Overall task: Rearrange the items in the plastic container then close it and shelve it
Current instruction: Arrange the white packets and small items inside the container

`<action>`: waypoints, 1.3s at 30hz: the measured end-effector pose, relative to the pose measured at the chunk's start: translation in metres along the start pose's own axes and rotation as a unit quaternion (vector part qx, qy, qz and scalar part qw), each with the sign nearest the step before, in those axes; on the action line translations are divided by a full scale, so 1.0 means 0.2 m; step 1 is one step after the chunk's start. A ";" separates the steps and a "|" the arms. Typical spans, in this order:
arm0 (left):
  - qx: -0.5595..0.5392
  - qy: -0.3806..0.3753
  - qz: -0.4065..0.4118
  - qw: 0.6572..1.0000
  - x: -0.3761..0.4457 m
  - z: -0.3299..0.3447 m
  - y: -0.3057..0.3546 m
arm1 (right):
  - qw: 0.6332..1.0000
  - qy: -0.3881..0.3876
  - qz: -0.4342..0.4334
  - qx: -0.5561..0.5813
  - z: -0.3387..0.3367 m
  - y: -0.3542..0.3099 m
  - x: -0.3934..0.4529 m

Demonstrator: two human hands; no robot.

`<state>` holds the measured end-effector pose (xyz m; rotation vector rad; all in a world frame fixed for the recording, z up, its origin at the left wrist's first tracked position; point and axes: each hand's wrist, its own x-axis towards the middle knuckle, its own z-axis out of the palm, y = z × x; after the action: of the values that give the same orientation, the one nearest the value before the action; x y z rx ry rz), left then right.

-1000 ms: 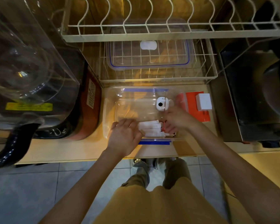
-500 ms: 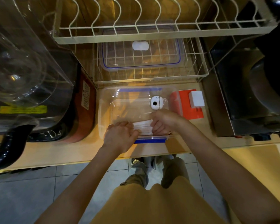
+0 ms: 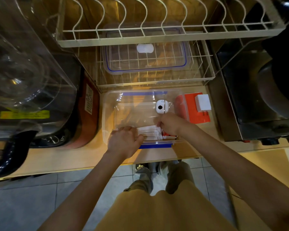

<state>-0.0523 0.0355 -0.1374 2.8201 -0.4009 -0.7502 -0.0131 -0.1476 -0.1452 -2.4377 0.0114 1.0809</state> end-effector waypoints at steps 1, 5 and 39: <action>-0.001 0.002 -0.001 1.000 0.00 0.00 0.00 | 1.000 0.002 -0.004 0.000 0.00 0.01 0.00; -0.009 0.010 -0.002 1.000 -0.01 -0.01 0.01 | 1.000 -0.001 0.007 0.028 -0.02 0.00 -0.01; 0.002 -0.014 -0.006 1.000 -0.01 -0.01 0.02 | 0.870 -0.069 0.202 0.444 -0.06 -0.20 -0.17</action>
<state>-0.0525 0.0332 -0.1339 2.8201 -0.3907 -0.7931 -0.0202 -0.1241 -0.0978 -1.5366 0.8195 1.0777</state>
